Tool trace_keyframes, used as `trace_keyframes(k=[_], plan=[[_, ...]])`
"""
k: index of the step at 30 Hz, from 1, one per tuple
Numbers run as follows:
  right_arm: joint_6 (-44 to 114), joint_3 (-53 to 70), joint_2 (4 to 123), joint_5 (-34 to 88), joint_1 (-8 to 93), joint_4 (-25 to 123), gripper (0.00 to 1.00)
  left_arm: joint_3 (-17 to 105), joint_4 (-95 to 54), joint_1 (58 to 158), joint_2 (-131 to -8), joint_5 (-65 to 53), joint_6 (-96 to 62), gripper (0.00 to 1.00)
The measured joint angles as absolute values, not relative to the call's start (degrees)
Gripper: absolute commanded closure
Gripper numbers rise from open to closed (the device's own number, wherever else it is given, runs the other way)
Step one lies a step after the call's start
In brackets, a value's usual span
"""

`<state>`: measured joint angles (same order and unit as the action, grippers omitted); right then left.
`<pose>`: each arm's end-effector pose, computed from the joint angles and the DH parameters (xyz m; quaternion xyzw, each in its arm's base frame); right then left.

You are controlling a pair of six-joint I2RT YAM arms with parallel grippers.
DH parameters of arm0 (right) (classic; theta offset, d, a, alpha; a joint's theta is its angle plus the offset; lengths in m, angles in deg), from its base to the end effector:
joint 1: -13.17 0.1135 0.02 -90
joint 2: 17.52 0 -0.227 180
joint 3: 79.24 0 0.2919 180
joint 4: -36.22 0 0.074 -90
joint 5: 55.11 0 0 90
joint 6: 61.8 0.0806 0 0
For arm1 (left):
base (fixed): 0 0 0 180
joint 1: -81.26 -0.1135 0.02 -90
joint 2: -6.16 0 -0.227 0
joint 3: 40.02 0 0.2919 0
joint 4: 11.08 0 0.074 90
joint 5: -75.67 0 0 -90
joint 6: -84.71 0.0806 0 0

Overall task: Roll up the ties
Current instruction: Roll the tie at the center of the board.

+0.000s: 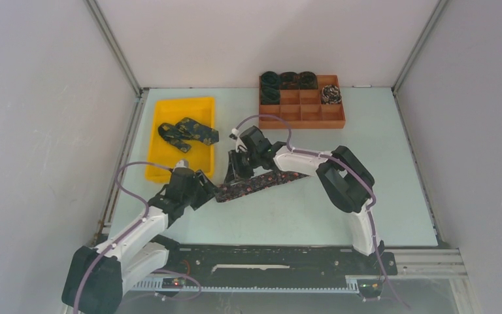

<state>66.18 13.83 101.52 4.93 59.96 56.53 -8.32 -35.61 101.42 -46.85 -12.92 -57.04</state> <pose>0.3075 0.3862 0.0802 -0.1648 0.8865 0.4197 0.1040 0.2462 -0.0925 0.0778 -0.2478 0.8929 -0.2299 0.2976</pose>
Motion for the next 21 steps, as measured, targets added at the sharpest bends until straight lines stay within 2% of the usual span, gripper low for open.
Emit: trace_keyframes(k=[21], plan=[[65.7,12.8,103.5,6.5,60.9,57.1,0.87,-8.3,-32.7,101.0,-51.6,-12.1,-56.7,0.35]])
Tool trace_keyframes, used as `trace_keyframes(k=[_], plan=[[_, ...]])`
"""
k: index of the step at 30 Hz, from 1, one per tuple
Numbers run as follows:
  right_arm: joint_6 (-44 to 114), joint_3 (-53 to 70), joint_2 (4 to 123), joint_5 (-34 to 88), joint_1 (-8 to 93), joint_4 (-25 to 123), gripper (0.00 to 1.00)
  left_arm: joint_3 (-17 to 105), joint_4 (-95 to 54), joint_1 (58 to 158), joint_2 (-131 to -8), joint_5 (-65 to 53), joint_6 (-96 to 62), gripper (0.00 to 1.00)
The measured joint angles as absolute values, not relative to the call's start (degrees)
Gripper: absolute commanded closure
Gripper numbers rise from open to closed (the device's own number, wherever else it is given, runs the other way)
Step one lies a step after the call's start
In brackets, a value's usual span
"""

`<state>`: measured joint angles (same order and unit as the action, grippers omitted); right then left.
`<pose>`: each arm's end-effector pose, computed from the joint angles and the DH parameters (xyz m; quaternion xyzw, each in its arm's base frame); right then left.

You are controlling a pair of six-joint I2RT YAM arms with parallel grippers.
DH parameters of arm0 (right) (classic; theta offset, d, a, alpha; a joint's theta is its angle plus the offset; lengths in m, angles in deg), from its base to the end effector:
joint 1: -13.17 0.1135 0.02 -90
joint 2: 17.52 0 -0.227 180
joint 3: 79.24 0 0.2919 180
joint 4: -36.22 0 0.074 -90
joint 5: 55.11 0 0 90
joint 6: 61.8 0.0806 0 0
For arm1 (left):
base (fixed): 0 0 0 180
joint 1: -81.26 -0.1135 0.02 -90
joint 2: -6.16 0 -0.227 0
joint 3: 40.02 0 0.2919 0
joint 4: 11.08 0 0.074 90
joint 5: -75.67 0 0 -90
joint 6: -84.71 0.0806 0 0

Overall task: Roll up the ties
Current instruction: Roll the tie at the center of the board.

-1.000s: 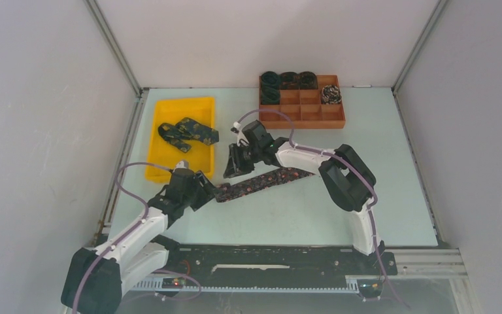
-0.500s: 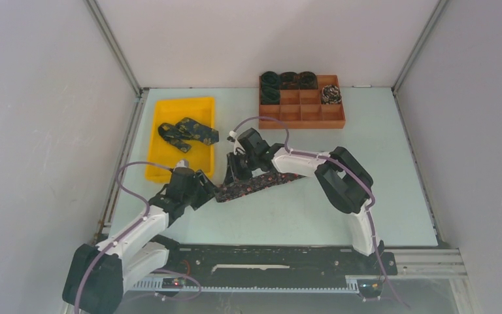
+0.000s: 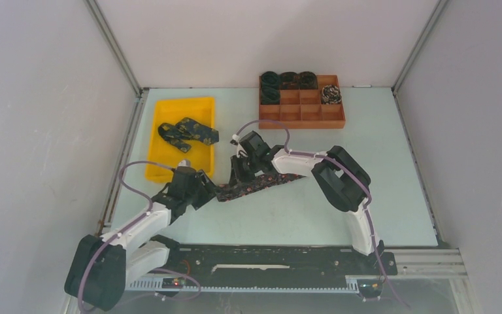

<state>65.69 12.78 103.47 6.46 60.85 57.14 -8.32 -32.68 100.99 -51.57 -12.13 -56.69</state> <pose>0.2986 0.3849 0.0559 -0.1647 0.8995 0.3948 0.0887 0.2486 -0.0925 0.0632 -0.2477 0.8988 -0.2247 0.2835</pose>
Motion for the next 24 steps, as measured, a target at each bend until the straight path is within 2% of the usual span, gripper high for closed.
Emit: trace_keyframes(k=[15,24], plan=[[65.2,11.1,103.5,6.4,60.5,55.7,0.90,-8.3,-27.1,100.9,-55.9,-10.6,-59.2,0.36],[65.2,10.7,103.5,6.2,60.4,55.0,0.91,-8.3,-19.6,100.6,-61.7,-7.9,-64.1,0.43]])
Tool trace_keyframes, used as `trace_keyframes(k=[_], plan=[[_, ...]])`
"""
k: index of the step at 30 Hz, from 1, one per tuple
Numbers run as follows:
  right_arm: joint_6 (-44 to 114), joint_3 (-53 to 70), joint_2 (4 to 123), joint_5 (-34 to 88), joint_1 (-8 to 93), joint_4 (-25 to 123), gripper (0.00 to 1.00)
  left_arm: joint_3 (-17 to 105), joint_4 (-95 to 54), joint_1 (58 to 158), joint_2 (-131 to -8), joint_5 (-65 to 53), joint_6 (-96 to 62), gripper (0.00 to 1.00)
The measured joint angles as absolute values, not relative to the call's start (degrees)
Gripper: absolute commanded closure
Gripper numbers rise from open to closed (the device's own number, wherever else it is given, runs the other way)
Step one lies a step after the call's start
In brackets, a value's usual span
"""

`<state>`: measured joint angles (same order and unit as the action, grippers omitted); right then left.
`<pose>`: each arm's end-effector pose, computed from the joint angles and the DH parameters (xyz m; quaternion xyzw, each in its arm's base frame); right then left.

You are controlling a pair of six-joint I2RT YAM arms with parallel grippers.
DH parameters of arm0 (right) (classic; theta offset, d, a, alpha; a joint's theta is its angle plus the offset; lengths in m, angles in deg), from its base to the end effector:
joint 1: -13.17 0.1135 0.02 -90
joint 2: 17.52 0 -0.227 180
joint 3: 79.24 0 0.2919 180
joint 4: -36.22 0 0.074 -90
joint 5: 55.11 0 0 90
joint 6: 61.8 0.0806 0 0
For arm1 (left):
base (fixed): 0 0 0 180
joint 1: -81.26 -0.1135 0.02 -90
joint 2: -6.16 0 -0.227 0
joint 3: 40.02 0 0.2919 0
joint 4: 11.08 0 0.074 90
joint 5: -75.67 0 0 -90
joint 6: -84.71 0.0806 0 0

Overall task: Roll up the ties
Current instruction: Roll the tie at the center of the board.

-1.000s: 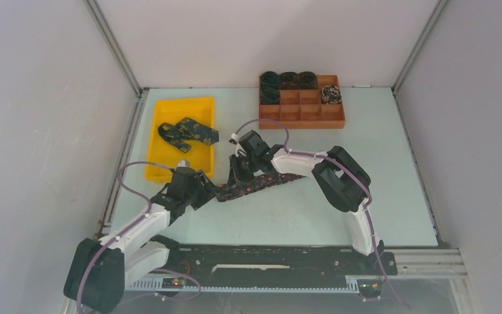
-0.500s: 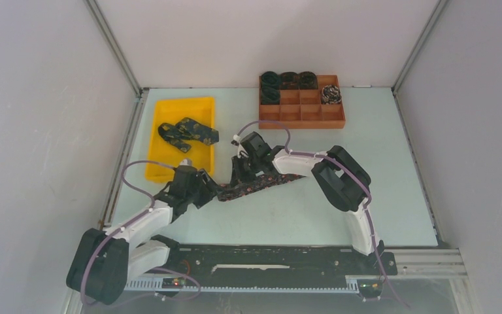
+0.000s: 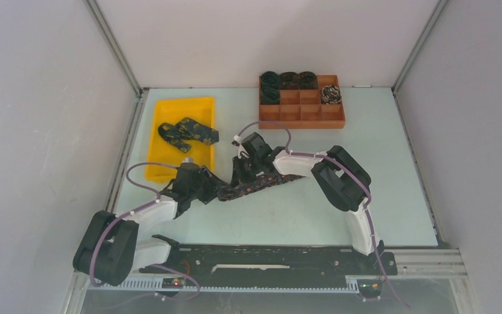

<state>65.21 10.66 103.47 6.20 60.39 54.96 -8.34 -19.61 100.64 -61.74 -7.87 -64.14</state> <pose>0.2977 0.3787 0.0468 -0.1657 0.8987 0.3957 0.0908 0.2607 -0.1013 0.0429 -0.2908 0.8748 -0.2827 0.2652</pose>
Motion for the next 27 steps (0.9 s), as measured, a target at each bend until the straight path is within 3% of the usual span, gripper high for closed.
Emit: trace_keyframes(k=[3,7,13,27], plan=[[65.2,10.6,103.4,6.2,60.4,54.8,0.91,-8.7,-17.0,100.6,-63.2,-7.0,-65.5,0.53],[65.2,10.6,103.5,6.2,60.4,54.8,0.91,-8.9,-16.2,100.4,-64.2,-6.6,-66.3,0.77],[65.3,10.3,103.4,6.2,60.2,54.1,0.91,-9.0,-16.1,100.4,-64.7,-6.2,-66.3,0.96],[65.1,9.5,99.9,6.1,58.9,54.8,0.89,-0.3,-31.3,102.6,-63.8,-13.1,-59.0,1.00]])
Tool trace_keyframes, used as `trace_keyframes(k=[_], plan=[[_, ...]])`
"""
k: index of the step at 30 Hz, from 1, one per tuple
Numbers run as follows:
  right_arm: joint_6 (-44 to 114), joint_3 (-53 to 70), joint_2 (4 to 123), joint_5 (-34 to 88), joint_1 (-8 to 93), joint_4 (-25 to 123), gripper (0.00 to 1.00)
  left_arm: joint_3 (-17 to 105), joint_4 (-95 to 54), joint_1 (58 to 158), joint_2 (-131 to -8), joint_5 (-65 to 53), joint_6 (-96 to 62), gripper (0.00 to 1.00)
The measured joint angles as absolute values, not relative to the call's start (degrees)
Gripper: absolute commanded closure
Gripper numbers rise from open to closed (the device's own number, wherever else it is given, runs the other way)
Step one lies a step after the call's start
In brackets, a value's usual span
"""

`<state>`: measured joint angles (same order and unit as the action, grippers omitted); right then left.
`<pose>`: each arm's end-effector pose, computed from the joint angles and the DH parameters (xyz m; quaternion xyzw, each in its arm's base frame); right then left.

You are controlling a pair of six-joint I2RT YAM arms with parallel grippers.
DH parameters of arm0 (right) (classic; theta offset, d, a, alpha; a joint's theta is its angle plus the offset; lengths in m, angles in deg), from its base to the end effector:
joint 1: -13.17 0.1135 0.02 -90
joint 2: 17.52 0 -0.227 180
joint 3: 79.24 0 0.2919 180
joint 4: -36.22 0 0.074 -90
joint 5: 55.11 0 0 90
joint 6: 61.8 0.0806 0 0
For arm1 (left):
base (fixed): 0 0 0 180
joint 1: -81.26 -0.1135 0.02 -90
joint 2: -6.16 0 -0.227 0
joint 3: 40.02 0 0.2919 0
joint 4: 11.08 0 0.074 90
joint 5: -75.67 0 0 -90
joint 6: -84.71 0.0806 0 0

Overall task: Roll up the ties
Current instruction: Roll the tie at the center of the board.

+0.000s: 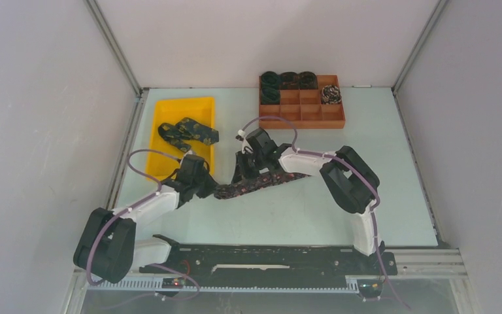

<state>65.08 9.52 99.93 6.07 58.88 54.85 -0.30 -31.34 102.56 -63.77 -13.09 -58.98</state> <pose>0.3065 0.3698 0.0685 -0.1597 0.8925 0.4068 0.1118 0.2721 -0.1080 0.0606 -0.2589 0.9047 -0.2139 0.2621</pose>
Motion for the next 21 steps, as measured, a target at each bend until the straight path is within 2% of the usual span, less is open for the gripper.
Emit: trace_keyframes(k=[9,21], plan=[[64.6,5.4,95.8,7.0,58.3,56.1,0.90,5.8,-42.8,105.0,-65.5,-21.1,-51.8,1.00],[63.7,-0.2,89.3,8.8,54.8,57.1,0.91,18.2,-56.2,114.2,-76.4,-34.3,-49.0,1.00]])
